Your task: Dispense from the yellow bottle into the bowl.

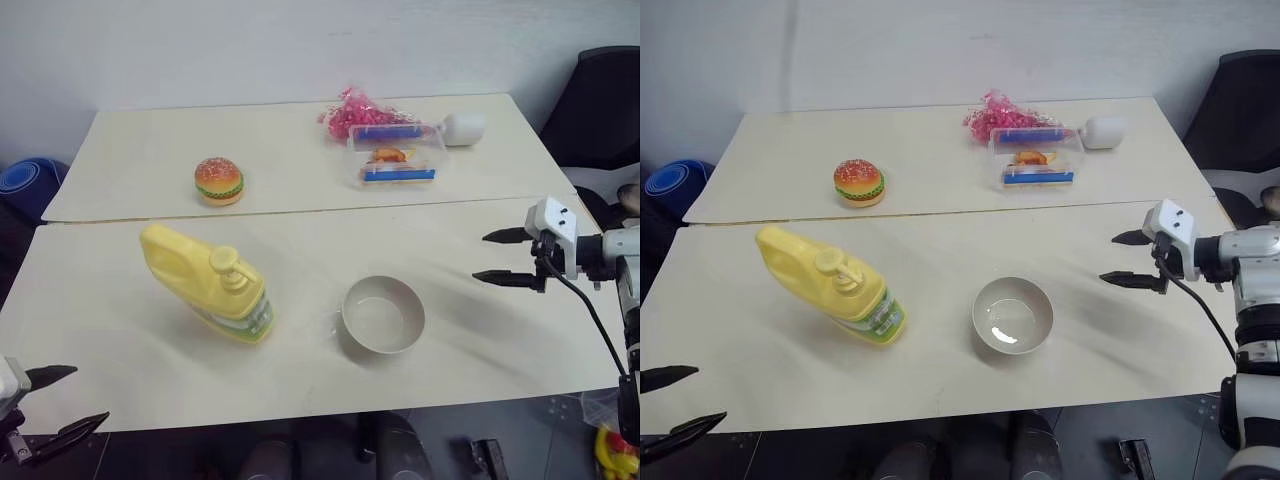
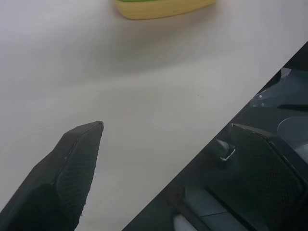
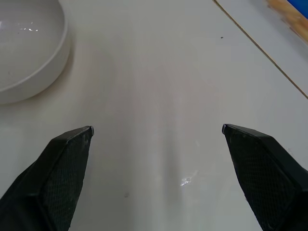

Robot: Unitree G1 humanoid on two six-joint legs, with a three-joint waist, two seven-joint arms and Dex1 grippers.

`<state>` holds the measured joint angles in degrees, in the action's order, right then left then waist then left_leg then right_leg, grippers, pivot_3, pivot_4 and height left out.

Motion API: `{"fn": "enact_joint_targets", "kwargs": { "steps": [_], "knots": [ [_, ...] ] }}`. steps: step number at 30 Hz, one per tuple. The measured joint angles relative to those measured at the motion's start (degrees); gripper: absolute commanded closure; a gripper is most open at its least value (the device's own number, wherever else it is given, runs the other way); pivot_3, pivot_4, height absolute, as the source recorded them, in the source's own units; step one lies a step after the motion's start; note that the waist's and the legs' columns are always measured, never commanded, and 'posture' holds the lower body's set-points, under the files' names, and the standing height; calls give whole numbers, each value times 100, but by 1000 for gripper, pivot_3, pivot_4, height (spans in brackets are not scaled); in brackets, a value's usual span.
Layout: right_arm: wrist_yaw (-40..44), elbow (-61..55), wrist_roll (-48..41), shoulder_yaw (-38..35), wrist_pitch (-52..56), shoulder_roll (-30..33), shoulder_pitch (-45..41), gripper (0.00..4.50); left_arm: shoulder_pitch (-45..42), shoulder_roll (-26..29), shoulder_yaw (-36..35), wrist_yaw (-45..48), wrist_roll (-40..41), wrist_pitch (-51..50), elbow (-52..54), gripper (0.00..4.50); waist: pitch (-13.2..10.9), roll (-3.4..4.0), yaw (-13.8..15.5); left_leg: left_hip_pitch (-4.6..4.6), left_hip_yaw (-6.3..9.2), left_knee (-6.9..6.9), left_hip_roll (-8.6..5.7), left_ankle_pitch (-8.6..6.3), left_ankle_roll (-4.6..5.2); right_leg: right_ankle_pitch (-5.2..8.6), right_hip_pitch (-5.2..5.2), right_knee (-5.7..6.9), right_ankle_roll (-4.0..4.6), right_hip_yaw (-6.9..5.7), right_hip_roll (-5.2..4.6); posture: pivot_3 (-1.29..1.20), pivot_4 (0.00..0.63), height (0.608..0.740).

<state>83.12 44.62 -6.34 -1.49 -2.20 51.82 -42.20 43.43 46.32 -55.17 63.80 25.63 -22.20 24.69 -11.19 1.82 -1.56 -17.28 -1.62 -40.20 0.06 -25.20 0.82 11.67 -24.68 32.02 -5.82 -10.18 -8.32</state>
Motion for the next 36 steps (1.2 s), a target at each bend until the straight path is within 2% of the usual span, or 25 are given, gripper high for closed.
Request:
{"fn": "enact_joint_targets", "kwargs": {
  "steps": [8,20,24,27,29,32,36],
  "knots": [
    [10,119,-1,-1,-159,5,106,32,-633,-7,95,-317,190,-253,93,0,0,0,-1,2,-4,-4,1,0,0,-1,1,6,0,9,0,0,150,740],
    [106,-78,-176,-98,-213,57,629,32,-861,225,184,-185,553,-808,197,0,0,-1,3,10,-38,-15,6,0,0,-7,3,34,6,49,4,0,150,740],
    [250,-1342,-643,-304,272,163,1279,32,-1247,852,-274,84,1510,-1634,419,0,-2,-4,27,9,-28,-66,23,-6,-10,-7,-13,57,8,52,4,0,150,740],
    [306,-3012,-1182,-489,861,264,2084,32,-1701,1619,-765,358,2527,-2363,760,0,-3,-2,57,2,-7,-81,24,-16,-8,-9,-15,78,9,80,4,0,150,740],
    [271,-3904,-1444,-519,1158,272,2520,32,-1945,1932,-897,471,2973,-2679,907,0,-6,3,63,9,-12,-82,21,-21,-8,-9,-8,83,9,89,8,0,150,740],
    [79,-5102,-1722,-506,1592,274,2991,32,-2308,2356,-882,584,3373,-2968,1113,0,-9,6,44,18,-24,-81,18,-24,-13,-8,-9,88,10,105,20,0,150,740],
    [-220,-6123,-1606,-168,1594,208,3364,32,-2388,2638,-514,1052,3388,-2958,1560,0,-11,4,13,18,-31,-80,25,-35,-34,0,-17,86,24,109,59,0,150,740]
  ]
}}
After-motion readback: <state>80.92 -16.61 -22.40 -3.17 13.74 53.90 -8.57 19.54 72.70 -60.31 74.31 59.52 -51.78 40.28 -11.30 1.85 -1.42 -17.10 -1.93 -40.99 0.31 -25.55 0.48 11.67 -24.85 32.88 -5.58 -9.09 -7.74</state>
